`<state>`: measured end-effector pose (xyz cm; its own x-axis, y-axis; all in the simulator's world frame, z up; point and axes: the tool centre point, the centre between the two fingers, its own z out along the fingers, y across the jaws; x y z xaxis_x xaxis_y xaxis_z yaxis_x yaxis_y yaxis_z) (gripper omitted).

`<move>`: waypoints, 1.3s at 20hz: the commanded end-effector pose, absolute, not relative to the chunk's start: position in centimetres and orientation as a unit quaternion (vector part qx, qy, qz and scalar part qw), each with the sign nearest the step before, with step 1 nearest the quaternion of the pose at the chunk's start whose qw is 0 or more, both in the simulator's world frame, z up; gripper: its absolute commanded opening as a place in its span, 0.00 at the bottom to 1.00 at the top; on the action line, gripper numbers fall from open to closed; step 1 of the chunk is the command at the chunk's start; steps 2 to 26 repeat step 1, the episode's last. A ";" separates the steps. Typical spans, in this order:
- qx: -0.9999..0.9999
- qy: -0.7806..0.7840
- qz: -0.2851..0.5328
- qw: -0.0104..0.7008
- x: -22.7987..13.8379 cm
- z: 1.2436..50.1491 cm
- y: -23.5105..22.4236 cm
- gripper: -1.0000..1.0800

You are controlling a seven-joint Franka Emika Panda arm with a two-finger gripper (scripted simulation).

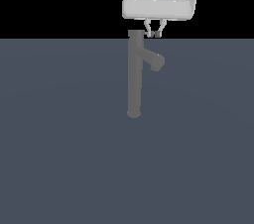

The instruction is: Turn on the faucet by rotating a designated handle.

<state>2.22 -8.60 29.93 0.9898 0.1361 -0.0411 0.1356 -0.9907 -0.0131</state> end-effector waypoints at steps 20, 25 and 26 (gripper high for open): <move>-0.998 -0.069 0.000 0.000 4.6 30.1 -8.6 0.00; -0.998 -0.069 0.000 0.000 4.6 30.1 -8.6 0.00; -0.998 -0.069 0.000 0.000 4.6 30.1 -8.6 0.00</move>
